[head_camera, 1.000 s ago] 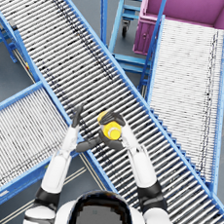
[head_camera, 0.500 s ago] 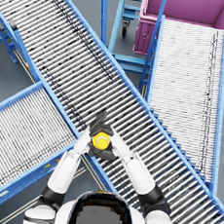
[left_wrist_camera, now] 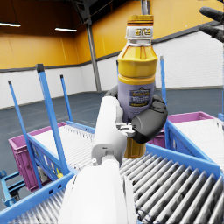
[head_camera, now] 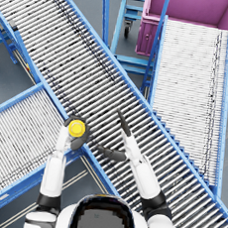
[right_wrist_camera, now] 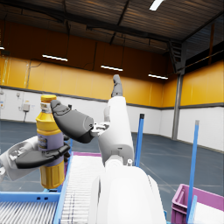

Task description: Pick up the oil and place it on the left assembly line, put the cola on the right, and keep Sprite still

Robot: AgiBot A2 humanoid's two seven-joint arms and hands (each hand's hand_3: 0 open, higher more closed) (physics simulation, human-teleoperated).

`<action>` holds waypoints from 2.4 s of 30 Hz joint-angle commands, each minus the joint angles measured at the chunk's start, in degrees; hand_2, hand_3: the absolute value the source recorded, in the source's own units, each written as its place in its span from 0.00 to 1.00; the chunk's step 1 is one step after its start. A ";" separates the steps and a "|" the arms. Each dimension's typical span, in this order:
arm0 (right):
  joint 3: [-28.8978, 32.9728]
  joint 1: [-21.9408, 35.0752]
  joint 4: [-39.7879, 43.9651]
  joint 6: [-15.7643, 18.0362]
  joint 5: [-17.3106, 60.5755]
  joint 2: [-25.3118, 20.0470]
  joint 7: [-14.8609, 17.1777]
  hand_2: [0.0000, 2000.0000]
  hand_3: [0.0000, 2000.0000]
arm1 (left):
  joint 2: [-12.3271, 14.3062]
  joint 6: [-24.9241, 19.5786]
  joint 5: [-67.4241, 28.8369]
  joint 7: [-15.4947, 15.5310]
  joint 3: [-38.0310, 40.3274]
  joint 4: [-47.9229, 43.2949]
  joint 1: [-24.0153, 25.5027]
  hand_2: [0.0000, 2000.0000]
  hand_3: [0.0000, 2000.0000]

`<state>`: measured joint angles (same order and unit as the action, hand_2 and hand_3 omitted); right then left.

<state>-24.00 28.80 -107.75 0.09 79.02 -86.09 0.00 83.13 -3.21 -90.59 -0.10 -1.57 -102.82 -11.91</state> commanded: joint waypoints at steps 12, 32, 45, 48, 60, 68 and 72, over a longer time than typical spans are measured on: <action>-1.36 0.30 2.00 -0.09 -0.01 -2.21 0.00 0.00 0.00 | 1.10 0.48 0.03 -0.01 35.68 17.01 4.63 0.00 0.67; 10.13 2.49 3.35 -0.09 0.01 1.11 0.00 0.00 0.00 | -11.87 3.21 0.05 0.10 30.52 1.75 -1.23 0.00 0.00; 30.52 2.74 4.23 -0.09 -0.04 0.75 0.00 0.00 0.00 | -14.92 3.21 -0.01 0.10 2.19 0.12 -14.47 0.00 0.00; 31.69 2.34 4.19 -0.09 -0.06 0.73 0.00 0.00 0.00 | -13.75 3.21 -0.02 0.10 0.67 0.58 -16.13 0.00 0.00; 24.55 -3.02 4.60 1.71 -6.89 5.76 1.83 0.00 0.00 | -13.84 5.03 10.41 -1.71 -1.31 0.39 -10.42 0.00 0.00; 18.71 -7.48 4.71 3.60 -14.04 11.17 3.73 0.00 0.00 | -13.92 6.93 21.42 -3.61 -5.48 0.14 -7.63 0.00 0.00; 15.77 -9.71 4.76 4.55 -17.64 13.90 4.70 0.00 0.00 | -13.96 7.89 26.98 -4.57 -7.60 0.03 -6.24 0.00 0.00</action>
<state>-8.97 18.53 -102.97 4.88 60.47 -71.51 4.93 69.17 4.93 -62.21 -4.92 -9.71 -102.82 -17.80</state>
